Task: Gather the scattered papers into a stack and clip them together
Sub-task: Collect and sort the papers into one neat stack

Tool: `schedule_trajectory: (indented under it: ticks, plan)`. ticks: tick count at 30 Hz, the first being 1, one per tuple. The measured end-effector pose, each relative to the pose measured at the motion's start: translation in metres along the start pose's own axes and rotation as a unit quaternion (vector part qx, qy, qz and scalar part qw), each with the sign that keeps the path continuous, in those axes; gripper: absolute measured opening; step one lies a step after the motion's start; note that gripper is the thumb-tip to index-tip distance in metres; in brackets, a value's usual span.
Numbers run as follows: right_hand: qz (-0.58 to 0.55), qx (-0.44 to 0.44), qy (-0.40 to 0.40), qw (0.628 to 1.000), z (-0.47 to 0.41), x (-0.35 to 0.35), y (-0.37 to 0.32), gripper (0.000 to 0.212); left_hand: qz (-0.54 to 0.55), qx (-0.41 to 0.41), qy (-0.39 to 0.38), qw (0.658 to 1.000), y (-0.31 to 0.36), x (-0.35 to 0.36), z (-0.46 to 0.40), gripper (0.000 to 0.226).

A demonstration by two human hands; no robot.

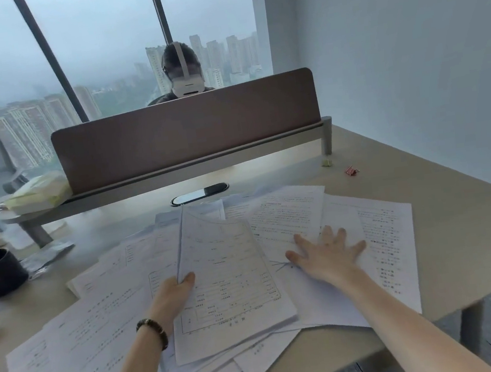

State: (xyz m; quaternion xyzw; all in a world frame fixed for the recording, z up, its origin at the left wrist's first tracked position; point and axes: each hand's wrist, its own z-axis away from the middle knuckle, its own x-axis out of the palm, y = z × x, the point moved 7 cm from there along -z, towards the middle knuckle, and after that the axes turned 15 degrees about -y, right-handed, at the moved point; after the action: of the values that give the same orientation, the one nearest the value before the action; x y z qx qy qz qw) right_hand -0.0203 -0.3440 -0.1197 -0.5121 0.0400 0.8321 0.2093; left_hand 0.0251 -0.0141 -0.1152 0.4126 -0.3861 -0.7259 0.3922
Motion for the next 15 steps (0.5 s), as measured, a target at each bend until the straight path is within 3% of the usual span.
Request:
schedule_trajectory:
  ticks: [10, 15]
  plan:
    - [-0.139, -0.068, 0.038, 0.987, -0.032, -0.011, 0.012, 0.063, 0.023, 0.041, -0.010, 0.999, 0.012, 0.009, -0.019, 0.021]
    - [-0.309, -0.088, 0.101, 0.942, -0.026, -0.024, 0.030, 0.067, 0.039, 0.057, 0.015, 0.997, 0.009, 0.013, -0.021, 0.019]
